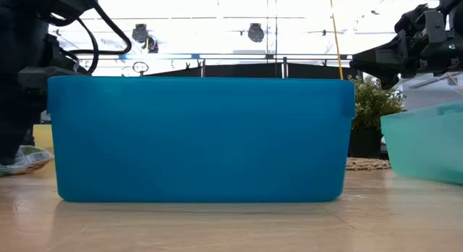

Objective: Pick and place Granola Bars by type
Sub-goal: Put the yellow granola bar into the blue bin

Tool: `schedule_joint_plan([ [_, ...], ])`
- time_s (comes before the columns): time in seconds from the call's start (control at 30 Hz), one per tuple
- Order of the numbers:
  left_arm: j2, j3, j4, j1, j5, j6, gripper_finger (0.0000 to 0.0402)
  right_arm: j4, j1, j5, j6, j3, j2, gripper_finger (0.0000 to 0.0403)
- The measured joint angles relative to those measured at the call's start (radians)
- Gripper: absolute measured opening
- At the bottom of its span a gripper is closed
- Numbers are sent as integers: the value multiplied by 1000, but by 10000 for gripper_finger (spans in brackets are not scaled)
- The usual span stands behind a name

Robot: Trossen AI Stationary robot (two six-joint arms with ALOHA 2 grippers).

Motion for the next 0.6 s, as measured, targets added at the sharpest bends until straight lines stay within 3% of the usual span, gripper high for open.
schedule_joint_plan([
  [0.4,0,0,2,0,-118,49,6,0,0,0,0,0,0,100],
  [0.6,0,0,-68,-12,-156,221,4,0,0,0,0,0,0,100],
])
